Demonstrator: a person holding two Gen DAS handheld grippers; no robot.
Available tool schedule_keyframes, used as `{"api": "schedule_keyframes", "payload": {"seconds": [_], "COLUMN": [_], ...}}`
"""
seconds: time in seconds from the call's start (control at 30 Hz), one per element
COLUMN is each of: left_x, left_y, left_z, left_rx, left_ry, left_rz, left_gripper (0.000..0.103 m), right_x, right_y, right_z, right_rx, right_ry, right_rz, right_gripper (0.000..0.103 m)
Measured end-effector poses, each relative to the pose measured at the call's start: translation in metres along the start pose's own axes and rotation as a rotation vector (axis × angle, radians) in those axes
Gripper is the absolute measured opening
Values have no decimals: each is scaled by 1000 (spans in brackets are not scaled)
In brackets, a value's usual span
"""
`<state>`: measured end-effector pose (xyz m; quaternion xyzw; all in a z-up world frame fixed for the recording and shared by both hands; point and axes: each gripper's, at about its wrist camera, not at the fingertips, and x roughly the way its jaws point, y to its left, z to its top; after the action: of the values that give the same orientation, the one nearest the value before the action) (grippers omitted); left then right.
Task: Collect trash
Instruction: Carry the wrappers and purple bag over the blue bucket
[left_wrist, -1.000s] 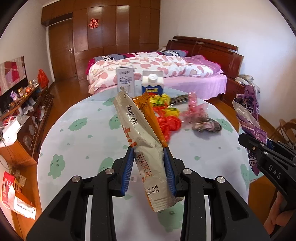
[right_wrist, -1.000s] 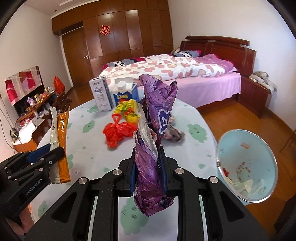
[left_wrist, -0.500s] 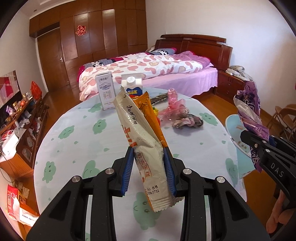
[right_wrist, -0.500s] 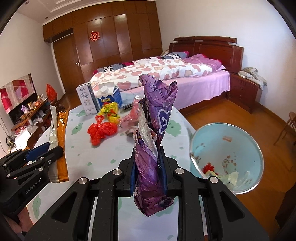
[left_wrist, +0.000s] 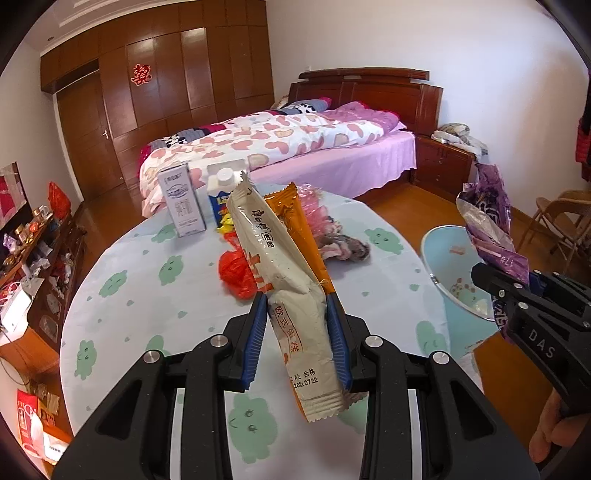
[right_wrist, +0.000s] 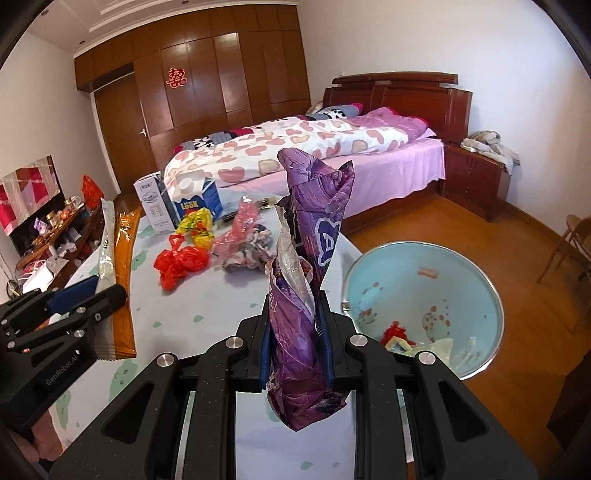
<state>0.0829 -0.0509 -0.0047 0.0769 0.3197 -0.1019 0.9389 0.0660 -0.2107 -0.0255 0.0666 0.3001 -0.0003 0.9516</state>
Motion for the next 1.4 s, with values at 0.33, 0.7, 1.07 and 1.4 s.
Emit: {"api": "schedule_keyframes", "payload": {"seconds": [0.33,0.7,1.07,1.4], "left_x": [1,8,19,37], "left_y": [-27,-58,-89,-125], "left_z": [9,18,25,37], "left_rx": [35,78,118,148], "left_ry": [-11,-13,-16,-20], "left_rz": [-41,-82,-114,-163], "left_gripper": [33,33,33,33], "right_x": [-9,-12,-5,18], "right_y": [-27,-54,-81,-118], "right_z": [1,4,4,-4], "right_rx": [36,94,131,180], "right_ry": [-17,-29,-24,31], "right_rz": [-38,-96,-166,-221], "right_gripper": [22,22,22,22]}}
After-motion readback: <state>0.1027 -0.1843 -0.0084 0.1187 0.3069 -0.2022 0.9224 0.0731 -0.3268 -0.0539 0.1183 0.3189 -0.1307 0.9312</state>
